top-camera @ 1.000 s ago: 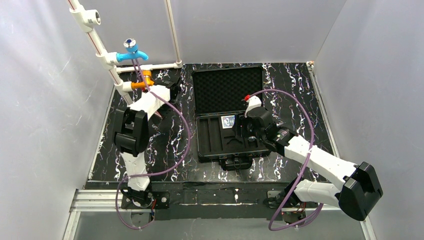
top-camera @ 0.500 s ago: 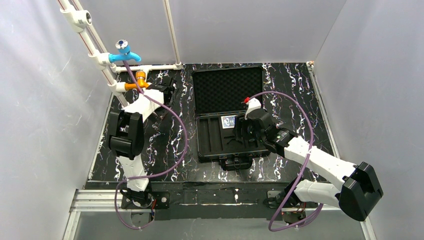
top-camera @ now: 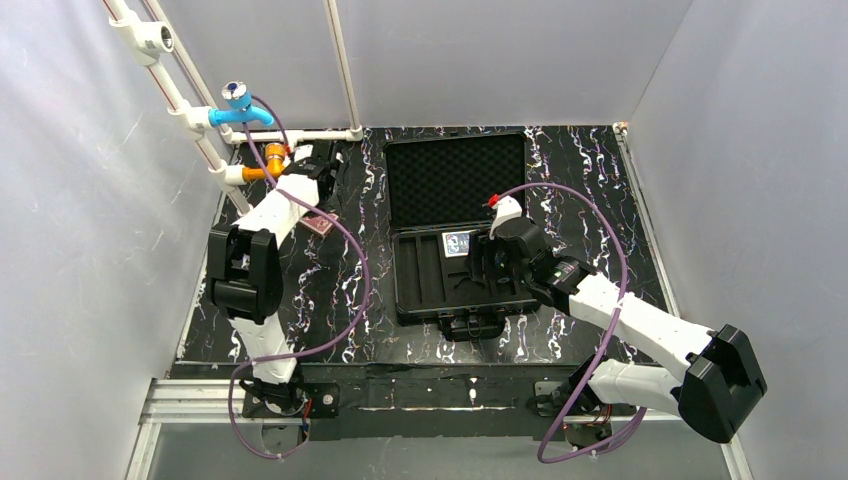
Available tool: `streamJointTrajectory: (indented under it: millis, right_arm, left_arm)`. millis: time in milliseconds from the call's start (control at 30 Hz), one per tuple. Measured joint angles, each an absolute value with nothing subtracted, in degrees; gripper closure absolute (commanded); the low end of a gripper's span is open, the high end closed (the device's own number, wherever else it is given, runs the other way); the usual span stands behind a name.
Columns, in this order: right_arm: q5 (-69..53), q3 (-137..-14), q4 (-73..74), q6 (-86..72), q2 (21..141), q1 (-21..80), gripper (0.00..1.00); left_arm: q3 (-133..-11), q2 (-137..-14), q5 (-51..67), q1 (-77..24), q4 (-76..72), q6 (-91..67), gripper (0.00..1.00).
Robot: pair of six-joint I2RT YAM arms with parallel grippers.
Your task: Pack up texas hold em set
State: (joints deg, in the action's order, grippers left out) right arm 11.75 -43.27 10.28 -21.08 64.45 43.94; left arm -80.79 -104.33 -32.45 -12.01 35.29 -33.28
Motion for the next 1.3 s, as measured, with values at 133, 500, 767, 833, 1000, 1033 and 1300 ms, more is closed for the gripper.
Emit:
streamJointTrajectory:
  millis: [133, 500, 767, 833, 1000, 1033, 1300]
  right_arm:
    - [11.38, -43.27, 10.26, -21.08, 64.45, 43.94, 0.34]
    - [11.16, -43.27, 10.46, -21.06, 64.42, 43.94, 0.34]
    - [11.16, -43.27, 10.52, -21.04, 64.07, 43.94, 0.33]
    - [11.16, -43.27, 10.55, -21.04, 64.07, 43.94, 0.33]
    - [11.09, -43.27, 10.55, -21.04, 64.1, 43.94, 0.33]
    - [10.94, -43.27, 10.55, -21.04, 64.12, 43.94, 0.33]
    - [10.33, -43.27, 10.55, -21.04, 64.14, 43.94, 0.33]
  left_arm:
    - [-83.0, -104.44, -28.56, -11.66, 32.51, -19.97, 0.04]
    - [-102.19, -116.18, -20.84, -8.91, 35.44, 1.21, 0.33]
    - [-113.69, -127.17, -15.92, -6.22, 41.76, 6.66, 0.33]
    - [-115.72, -128.81, -14.98, -6.2, 43.46, 7.84, 0.32]
    - [-118.52, -130.21, -12.12, -5.54, 46.37, 9.32, 0.32]
    - [-119.15, -130.41, -11.51, -5.13, 47.31, 9.43, 0.32]
    - [-121.03, -130.98, -9.85, -2.94, 51.05, 9.91, 0.32]
